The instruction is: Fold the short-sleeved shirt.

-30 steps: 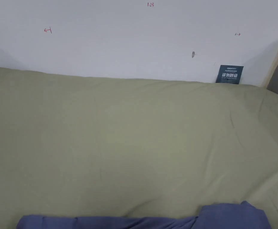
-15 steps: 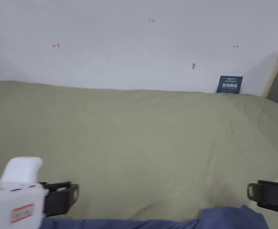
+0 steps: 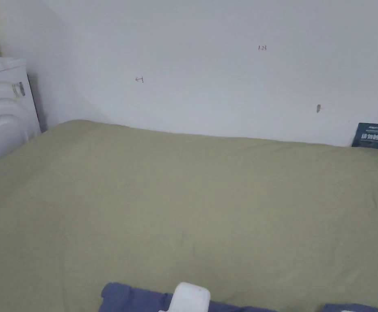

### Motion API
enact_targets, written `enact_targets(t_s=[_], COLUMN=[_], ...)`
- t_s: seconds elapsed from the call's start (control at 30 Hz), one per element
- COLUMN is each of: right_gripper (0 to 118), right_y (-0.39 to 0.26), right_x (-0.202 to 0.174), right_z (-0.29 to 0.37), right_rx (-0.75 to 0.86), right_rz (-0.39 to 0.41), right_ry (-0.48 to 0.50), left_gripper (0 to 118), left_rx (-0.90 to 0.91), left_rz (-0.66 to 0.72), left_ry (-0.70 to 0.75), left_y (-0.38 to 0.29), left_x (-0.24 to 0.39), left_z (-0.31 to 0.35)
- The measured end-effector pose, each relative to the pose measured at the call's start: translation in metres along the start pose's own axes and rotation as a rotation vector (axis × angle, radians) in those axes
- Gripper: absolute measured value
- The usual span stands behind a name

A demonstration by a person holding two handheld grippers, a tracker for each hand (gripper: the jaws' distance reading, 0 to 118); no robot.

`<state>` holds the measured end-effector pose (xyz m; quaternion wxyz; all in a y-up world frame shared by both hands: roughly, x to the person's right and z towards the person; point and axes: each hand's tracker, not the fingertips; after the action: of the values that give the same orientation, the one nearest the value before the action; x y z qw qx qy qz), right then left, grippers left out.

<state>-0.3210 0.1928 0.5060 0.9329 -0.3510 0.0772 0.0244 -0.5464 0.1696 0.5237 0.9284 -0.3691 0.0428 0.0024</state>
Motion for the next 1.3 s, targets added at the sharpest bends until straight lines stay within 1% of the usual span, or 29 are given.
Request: enact_targets(t_s=[0.07,0.17,0.27,0.33,0.43,0.47,0.5,0.6,0.63,0.7,0.73,0.77,0.8,0.87,0.9,0.93,0.97,1.0,1.07,1.13,1.23,1.3], right_gripper=[1,1,1,1,1,1,1,1,1,1,1,1,1,1,1,1,1,1,1,1,1,1], right_y=[0.0,0.0,0.004,0.006,0.011,0.015,0.019,0.041,0.046,0.054,0.057,0.06,0.063,0.067,0.068,0.069,0.07,0.07,0.071,0.072,0.073,0.072], right_x=[0.001,0.003,0.004,-0.004,-0.001,0.005,0.01,0.024,0.029,0.039,0.043,0.047,0.05,0.051,0.051,0.05,0.05,0.049,0.047,0.049,0.049,0.048], right_z=[-0.002,-0.01,-0.013,-0.006,-0.006,-0.003,0.0,0.018,0.019,0.022,0.023,0.025,0.026,0.03,0.03,0.031,0.031,0.031,0.031,0.025,0.022,0.019], right_rx=[-0.006,-0.007,-0.005,-0.002,-0.003,0.0,0.003,0.013,0.012,0.022,0.03,0.039,0.044,0.047,0.046,0.042,0.04,0.042,0.041,0.034,0.026,0.021], right_rz=[-0.006,-0.003,0.0,0.005,0.018,0.02,0.023,0.05,0.054,0.064,0.055,0.032,0.008,-0.021,-0.024,-0.025,-0.022,-0.02,-0.008,-0.005,-0.015,-0.021], right_ry=[0.001,-0.007,-0.011,-0.017,0.001,0.01,0.016,0.029,0.023,0.02,0.02,0.03,0.047,0.078,0.081,0.087,0.093,0.094,0.094,0.095,0.107,0.115], left_gripper=[0,0,0,0,0,0,0,0,0,0,0,2,11,20,37,55,69,71,71,71,74,76], left_rx=[-0.014,-0.008,0.008,0.012,0.027,0.029,0.03,-0.016,-0.078,-0.1,-0.109,-0.119,-0.145,-0.23,-0.274,-0.341,-0.404,-0.442,-0.461,-0.458,-0.35,-0.318], left_rz=[0.046,0.034,0.058,0.056,0.065,0.073,0.111,0.187,0.221,0.3,0.317,0.34,0.367,0.417,0.427,0.423,0.411,0.389,0.4,0.473,0.536,0.583], left_ry=[-0.022,0.003,0.003,0.012,-0.002,-0.017,-0.043,-0.144,-0.208,-0.307,-0.356,-0.422,-0.491,-0.602,-0.596,-0.534,-0.488,-0.45,-0.442,-0.509,-0.58,-0.637], left_y=[-0.003,0.0,0.007,0.013,0.022,0.027,0.031,0.046,0.053,0.063,0.066,0.066,0.064,0.05,0.042,0.029,0.019,0.01,-0.008,-0.022,-0.022,-0.022], left_x=[-0.005,-0.009,-0.013,-0.013,-0.022,-0.032,-0.046,-0.104,-0.128,-0.175,-0.195,-0.215,-0.227,-0.251,-0.258,-0.261,-0.264,-0.267,-0.258,-0.255,-0.244,-0.236], left_z=[0.001,0.004,0.007,0.008,0.01,0.013,0.015,0.012,0.008,-0.001,-0.006,-0.015,-0.024,-0.048,-0.058,-0.064,-0.074,-0.081,-0.089,-0.099,-0.092,-0.091])
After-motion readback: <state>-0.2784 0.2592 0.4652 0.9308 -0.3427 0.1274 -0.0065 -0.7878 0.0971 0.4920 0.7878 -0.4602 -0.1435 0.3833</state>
